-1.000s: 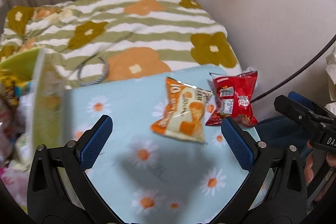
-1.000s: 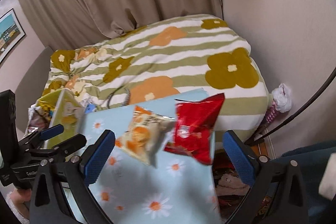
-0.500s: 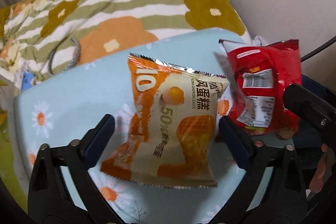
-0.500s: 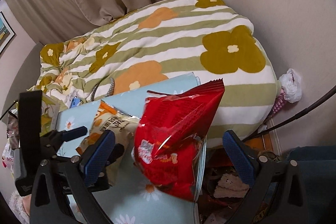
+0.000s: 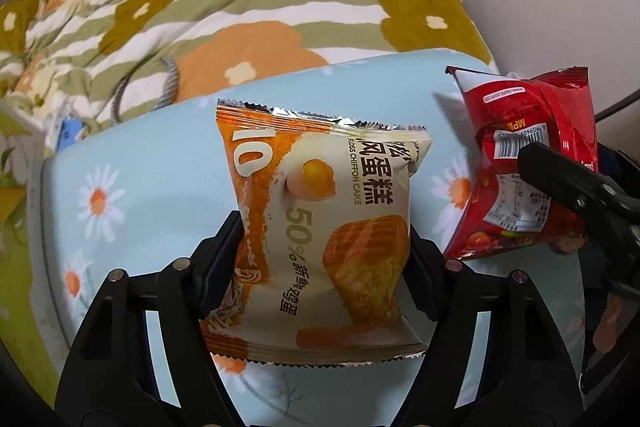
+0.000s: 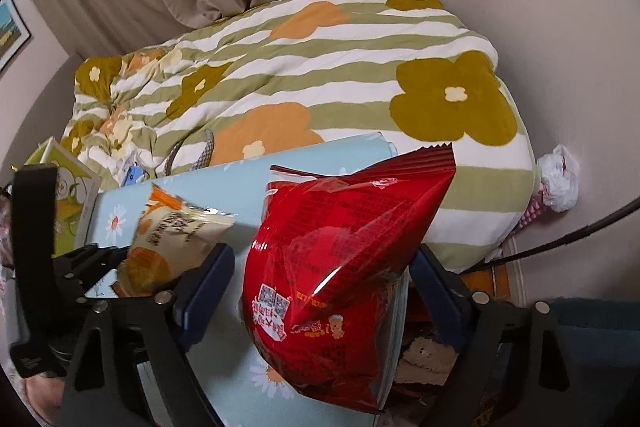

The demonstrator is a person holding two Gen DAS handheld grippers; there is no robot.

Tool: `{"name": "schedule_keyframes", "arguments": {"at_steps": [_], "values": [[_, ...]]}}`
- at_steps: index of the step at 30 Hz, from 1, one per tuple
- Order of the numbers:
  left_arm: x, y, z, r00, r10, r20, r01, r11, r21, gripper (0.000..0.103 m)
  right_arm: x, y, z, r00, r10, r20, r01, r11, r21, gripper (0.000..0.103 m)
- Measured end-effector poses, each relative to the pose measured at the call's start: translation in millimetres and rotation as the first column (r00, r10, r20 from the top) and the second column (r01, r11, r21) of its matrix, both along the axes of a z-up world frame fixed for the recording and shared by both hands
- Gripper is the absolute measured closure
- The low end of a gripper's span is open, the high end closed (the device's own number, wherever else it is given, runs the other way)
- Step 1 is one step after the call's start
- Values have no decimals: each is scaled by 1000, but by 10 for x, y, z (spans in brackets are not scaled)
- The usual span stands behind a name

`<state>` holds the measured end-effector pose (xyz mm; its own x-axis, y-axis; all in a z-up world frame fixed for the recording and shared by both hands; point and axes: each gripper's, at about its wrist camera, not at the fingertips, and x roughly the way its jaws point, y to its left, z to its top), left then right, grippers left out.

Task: Organize snacks
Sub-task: 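Grasp the orange chiffon-cake bag with the left tool while the right tool grasps the red bag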

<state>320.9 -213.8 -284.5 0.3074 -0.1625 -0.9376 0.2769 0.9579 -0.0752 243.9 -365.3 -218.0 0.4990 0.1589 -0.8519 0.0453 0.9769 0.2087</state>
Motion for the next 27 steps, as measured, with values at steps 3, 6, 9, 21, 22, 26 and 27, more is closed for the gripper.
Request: {"name": "schedule_keyframes", "arguments": {"at_steps": [3,6,9,21,22,26,27], "values": [[-72,146,43,1000,30,6,-31,999,12,31,37,60,-30,1000,26,-1,-26,999,-24,17],[-140,261,69,998,57,10,-57,998,21,31,71,129,-79,999,53,-11,-53,998,-25,19],[-214,370,84,997,83,11,-83,996,25,31,94,215,-169,996,85,-35,-86,996,-28,31],[-557,717,600,985,148,88,-146,989,-27,31,-57,504,92,990,144,-2,-144,990,-16,51],[-587,739,677,984,152,98,-149,988,-32,31,-78,552,152,989,148,6,-148,989,-11,51],[-741,961,1108,973,175,153,-166,984,-69,31,-145,794,461,983,178,52,-179,984,23,52],[-785,1044,1232,968,182,172,-171,982,-77,31,-160,881,557,980,188,68,-190,981,33,52]]}}
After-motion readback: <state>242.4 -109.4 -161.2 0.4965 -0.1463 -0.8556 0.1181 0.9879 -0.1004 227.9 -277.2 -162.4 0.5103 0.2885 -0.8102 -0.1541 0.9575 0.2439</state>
